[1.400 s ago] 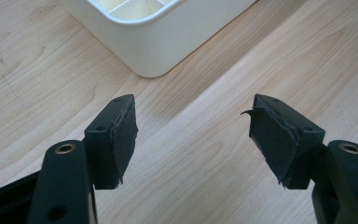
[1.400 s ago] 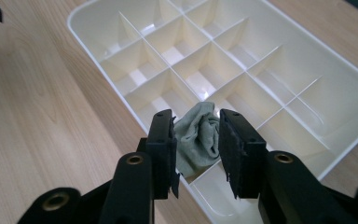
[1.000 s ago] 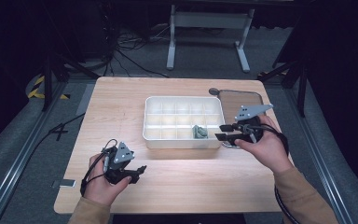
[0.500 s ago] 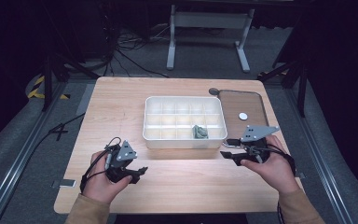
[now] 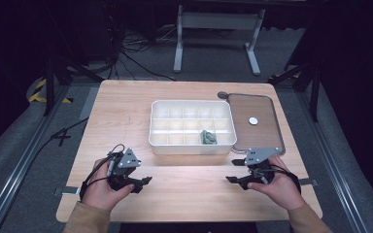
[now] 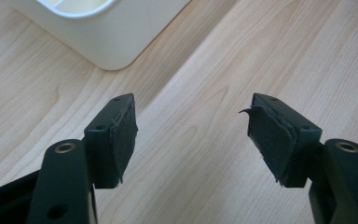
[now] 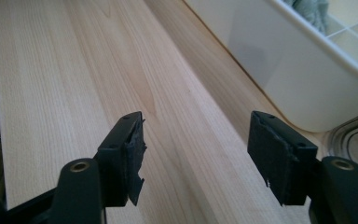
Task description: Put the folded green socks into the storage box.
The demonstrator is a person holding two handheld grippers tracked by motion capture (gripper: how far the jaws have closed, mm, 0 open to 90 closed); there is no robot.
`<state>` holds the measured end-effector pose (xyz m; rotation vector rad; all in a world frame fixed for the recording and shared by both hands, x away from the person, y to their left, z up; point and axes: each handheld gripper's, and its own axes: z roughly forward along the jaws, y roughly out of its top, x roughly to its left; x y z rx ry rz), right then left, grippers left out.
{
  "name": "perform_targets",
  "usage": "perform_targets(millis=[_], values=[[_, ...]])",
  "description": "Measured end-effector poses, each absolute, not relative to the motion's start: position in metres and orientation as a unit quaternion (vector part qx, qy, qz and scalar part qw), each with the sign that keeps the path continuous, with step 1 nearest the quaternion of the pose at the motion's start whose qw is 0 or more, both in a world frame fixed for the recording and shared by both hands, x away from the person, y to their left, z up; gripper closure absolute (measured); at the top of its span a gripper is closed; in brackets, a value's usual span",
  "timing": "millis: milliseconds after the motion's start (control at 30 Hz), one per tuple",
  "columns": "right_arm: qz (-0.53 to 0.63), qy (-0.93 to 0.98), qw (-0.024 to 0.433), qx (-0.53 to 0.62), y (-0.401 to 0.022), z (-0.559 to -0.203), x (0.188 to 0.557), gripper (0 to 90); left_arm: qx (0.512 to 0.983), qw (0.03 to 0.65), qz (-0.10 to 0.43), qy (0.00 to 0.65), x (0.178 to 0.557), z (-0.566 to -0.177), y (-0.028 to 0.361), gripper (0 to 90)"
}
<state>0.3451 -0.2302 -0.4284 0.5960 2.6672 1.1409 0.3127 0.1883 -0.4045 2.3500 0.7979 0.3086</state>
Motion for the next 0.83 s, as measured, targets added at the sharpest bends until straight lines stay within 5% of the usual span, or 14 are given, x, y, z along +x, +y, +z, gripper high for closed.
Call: perform_targets(millis=[833], values=[[0.365, 0.904, 0.093, 0.200, -0.223, -0.477, 0.327, 30.0, 0.911, 0.271, 0.079, 0.299, 0.322, -0.444, 0.189, 27.3]])
